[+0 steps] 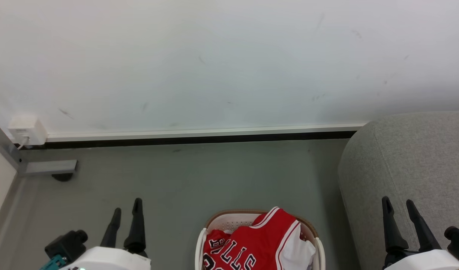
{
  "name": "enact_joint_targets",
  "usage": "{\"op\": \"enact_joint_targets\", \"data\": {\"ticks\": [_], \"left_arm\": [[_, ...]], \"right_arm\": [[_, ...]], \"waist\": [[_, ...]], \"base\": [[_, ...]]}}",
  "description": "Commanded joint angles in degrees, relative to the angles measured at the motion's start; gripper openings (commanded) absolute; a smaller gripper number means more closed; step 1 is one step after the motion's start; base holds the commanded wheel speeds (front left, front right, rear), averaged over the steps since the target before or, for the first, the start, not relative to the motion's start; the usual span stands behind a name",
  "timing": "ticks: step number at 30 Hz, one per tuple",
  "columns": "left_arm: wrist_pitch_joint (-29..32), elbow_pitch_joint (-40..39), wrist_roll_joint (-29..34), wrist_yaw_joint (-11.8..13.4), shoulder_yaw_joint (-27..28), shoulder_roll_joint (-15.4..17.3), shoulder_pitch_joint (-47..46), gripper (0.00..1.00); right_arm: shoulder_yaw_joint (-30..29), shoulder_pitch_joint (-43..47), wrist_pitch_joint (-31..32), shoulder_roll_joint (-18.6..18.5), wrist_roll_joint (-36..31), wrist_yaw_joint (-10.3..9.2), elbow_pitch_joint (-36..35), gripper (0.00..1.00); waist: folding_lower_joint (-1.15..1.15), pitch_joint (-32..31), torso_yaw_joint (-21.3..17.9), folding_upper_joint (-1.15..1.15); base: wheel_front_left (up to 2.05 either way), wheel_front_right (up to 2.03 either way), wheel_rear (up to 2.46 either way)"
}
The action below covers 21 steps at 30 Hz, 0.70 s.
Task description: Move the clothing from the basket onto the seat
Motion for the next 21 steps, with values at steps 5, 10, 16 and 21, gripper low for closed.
{"op": "enact_joint_targets", "data": {"ticks": [5,10,16,21], "left_arm": [[-1.28,-0.69,4.97,0.17,-0.3,0.49,-0.34,1.0],[-2.12,-0.72,8.55,0.32,-0.66,0.51,-0.4,1.0],[-2.96,-0.77,12.96,0.47,-1.21,0.86,-0.29,1.0],[-3.68,-0.73,16.1,0.74,-1.71,1.15,-0.25,1.0]], "right_arm": [[0.26,-0.46,-1.36,-0.45,-3.98,-0.06,-0.17,1.0],[0.27,-0.22,-2.15,-0.43,-6.58,-0.07,-0.15,1.0],[0.58,-0.08,-3.06,-0.47,-9.96,-0.07,-0.26,1.0],[0.41,0.17,-3.69,-0.22,-12.13,-0.08,-0.1,1.0]], "waist": [[0.0,0.07,0.13,0.0],[0.0,0.1,0.3,0.0],[0.0,0.12,0.35,0.0],[0.0,0.25,0.45,0.0]], "base": [[0.0,0.0,0.0],[0.0,0.0,0.0],[0.0,0.0,0.0],[0.0,0.0,0.0]]}}
